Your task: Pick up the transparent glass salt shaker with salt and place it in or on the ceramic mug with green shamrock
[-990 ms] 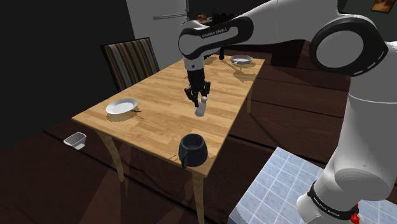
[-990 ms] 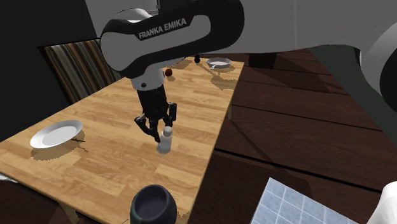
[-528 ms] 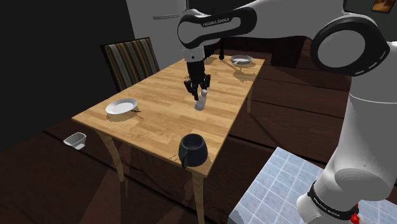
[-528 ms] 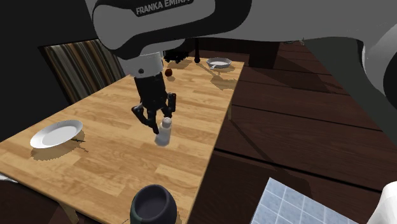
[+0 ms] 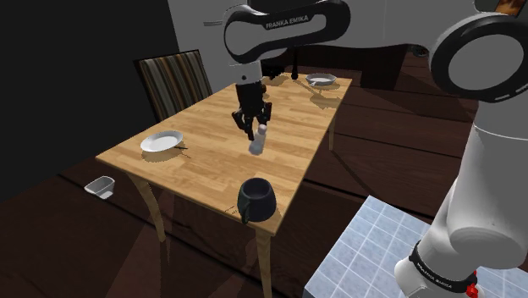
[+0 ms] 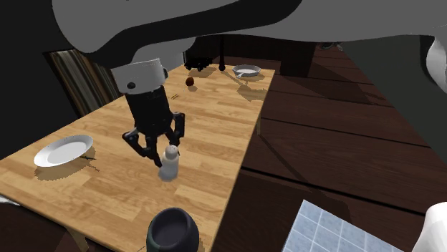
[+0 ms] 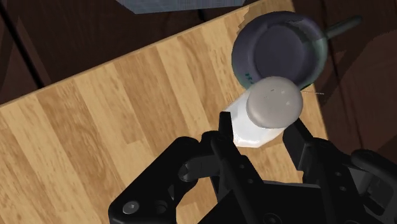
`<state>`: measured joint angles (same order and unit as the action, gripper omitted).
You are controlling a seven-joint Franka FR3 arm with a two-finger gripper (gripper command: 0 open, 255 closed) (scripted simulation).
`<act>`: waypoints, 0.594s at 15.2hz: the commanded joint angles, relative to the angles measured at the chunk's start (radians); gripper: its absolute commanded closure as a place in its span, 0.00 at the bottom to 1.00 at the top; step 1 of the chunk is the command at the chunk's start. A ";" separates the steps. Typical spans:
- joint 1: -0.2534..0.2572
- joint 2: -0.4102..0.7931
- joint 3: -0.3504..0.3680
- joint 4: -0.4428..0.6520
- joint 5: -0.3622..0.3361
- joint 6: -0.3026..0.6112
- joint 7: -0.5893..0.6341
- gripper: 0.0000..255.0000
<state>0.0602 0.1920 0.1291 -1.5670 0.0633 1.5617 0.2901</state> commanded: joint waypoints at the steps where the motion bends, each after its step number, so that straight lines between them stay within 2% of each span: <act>1: 0.026 -0.022 0.019 -0.031 0.008 0.012 0.045 1.00; 6: 0.088 -0.042 0.067 -0.048 0.024 0.020 0.153 1.00; 9: 0.096 -0.044 0.073 -0.076 0.026 0.048 0.165 1.00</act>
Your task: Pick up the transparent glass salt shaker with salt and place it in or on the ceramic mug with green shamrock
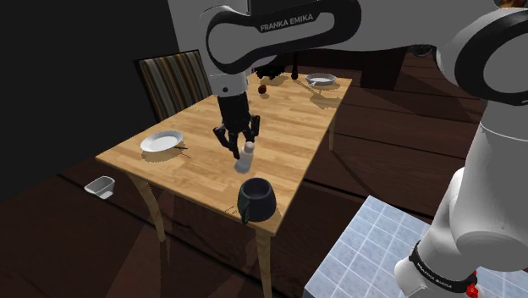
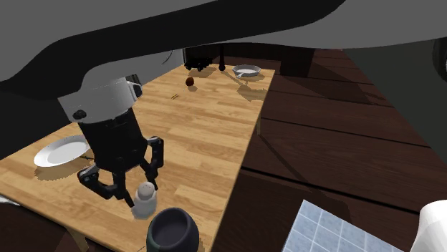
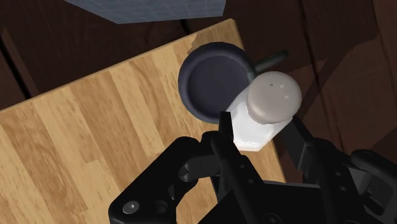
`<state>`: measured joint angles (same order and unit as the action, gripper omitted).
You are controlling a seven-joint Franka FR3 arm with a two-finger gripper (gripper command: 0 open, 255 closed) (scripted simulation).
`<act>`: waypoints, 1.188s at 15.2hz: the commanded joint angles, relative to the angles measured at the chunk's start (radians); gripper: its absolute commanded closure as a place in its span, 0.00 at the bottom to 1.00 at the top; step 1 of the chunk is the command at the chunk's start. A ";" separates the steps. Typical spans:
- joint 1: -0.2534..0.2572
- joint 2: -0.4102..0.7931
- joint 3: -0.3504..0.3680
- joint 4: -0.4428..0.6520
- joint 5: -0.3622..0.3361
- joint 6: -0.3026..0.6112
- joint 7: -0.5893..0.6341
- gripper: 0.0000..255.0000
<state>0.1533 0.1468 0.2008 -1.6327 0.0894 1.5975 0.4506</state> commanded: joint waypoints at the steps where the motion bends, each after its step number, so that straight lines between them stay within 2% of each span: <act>1: 0.003 0.002 0.002 -0.023 0.000 0.025 0.003 1.00; 14: 0.004 0.025 0.001 -0.168 -0.002 0.192 -0.010 1.00; 18: 0.004 0.025 0.001 -0.168 -0.002 0.192 -0.010 1.00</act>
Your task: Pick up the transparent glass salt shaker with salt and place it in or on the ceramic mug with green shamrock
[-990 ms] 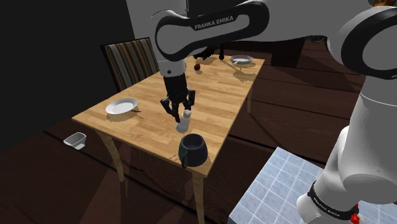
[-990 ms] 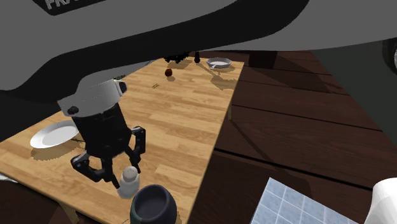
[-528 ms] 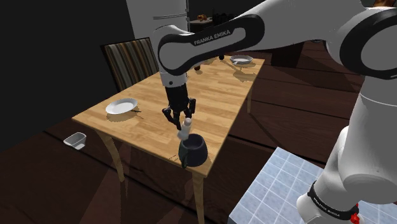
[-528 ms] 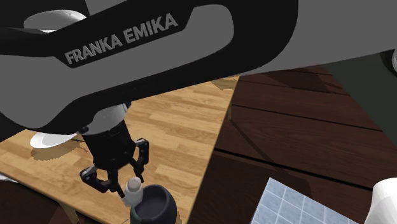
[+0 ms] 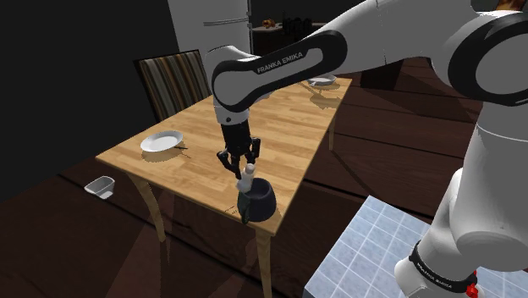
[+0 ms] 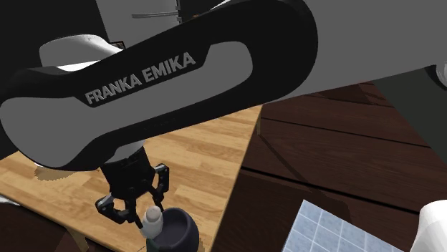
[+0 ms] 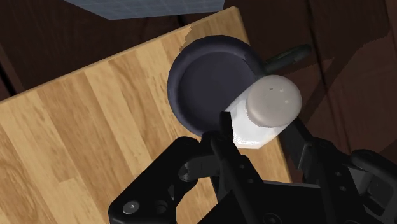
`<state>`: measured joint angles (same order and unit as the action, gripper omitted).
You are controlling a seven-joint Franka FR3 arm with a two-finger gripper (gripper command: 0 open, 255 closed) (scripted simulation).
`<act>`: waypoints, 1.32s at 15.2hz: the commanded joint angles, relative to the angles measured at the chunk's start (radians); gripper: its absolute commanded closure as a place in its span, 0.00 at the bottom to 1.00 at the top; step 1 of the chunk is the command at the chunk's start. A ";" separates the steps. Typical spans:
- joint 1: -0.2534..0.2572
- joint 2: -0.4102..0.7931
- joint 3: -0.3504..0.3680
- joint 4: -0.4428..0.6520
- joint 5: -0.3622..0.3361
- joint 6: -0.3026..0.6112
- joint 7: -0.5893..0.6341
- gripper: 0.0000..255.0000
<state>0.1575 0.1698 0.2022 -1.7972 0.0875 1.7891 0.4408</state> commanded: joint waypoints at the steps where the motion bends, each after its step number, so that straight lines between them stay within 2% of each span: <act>1: 0.000 0.002 0.000 -0.003 0.000 0.000 0.000 1.00; 3: 0.000 0.002 0.000 -0.003 0.000 0.000 0.000 1.00; 4: 0.000 0.001 0.000 -0.006 0.000 0.002 0.000 0.00; 9: 0.000 0.002 0.000 -0.003 0.000 0.000 0.000 0.00; 13: -0.004 0.011 -0.004 0.135 -0.005 -0.129 0.003 0.00; 20: -0.004 0.011 -0.004 0.135 -0.005 -0.129 0.003 0.00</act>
<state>0.1531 0.1811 0.1986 -1.6623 0.0829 1.6605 0.4443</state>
